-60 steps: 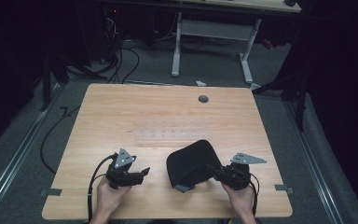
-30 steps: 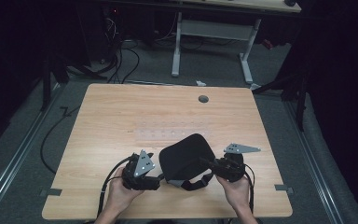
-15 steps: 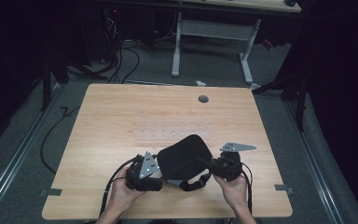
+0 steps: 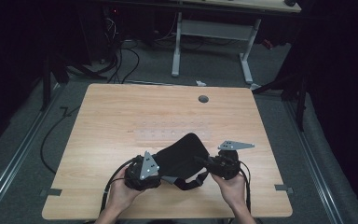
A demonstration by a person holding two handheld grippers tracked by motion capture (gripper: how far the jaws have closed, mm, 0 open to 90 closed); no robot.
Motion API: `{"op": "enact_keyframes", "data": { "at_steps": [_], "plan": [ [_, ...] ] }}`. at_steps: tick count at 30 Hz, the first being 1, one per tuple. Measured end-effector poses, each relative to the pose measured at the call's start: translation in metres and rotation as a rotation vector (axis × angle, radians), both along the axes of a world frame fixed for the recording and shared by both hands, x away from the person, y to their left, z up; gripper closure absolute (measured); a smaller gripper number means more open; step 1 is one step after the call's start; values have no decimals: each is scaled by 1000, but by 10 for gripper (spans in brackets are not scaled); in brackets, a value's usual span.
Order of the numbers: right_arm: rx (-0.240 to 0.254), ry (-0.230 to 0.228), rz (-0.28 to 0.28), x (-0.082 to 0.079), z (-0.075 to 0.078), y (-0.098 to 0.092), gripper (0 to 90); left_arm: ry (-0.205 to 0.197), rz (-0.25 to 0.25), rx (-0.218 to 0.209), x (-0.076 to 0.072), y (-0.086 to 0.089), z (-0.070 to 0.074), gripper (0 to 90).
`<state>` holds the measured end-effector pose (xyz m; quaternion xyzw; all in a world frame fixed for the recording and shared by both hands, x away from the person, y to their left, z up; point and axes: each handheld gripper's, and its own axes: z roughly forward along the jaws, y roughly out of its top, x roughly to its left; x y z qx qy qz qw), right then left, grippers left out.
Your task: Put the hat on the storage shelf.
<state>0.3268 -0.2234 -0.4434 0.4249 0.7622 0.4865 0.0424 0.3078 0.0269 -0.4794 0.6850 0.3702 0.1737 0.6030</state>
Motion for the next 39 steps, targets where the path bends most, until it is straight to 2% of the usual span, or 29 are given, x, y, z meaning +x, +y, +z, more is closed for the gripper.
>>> {"op": "enact_keyframes", "data": {
  "at_steps": [1, 6, 9, 12, 17, 21, 27, 32, 34, 39],
  "plan": [
    [1, 1, 2, 0, 1, 1, 841, 2, -11, -8, -1, -1, 0, 431],
    [12, -1, 4, 2, 1, 6, 841, -7, -34, 4, -4, -5, 1, 480],
    [17, -1, 3, 2, 2, 7, 841, 10, -49, -6, -5, -6, 1, 500],
    [22, -5, 2, 2, 4, 9, 840, 23, -82, -25, -7, -6, 3, 572],
    [43, -6, 4, 2, 3, 7, 823, 26, -90, -42, -10, -5, 5, 666],
    [58, -1, 12, 2, 1, 4, 799, 59, -124, -58, -11, -2, 9, 716],
    [63, 3, 8, 3, -1, 2, 764, 80, -179, -40, -16, -3, 12, 812],
    [63, -2, -8, 4, -1, -1, 707, 72, -214, -35, -21, -5, 14, 862],
    [65, -5, -12, 5, -2, -2, 631, 79, -222, -27, -21, -4, 13, 865],
    [94, -26, -34, 5, -1, -8, 523, 107, -214, -49, -19, 1, 10, 867]
  ]
}}
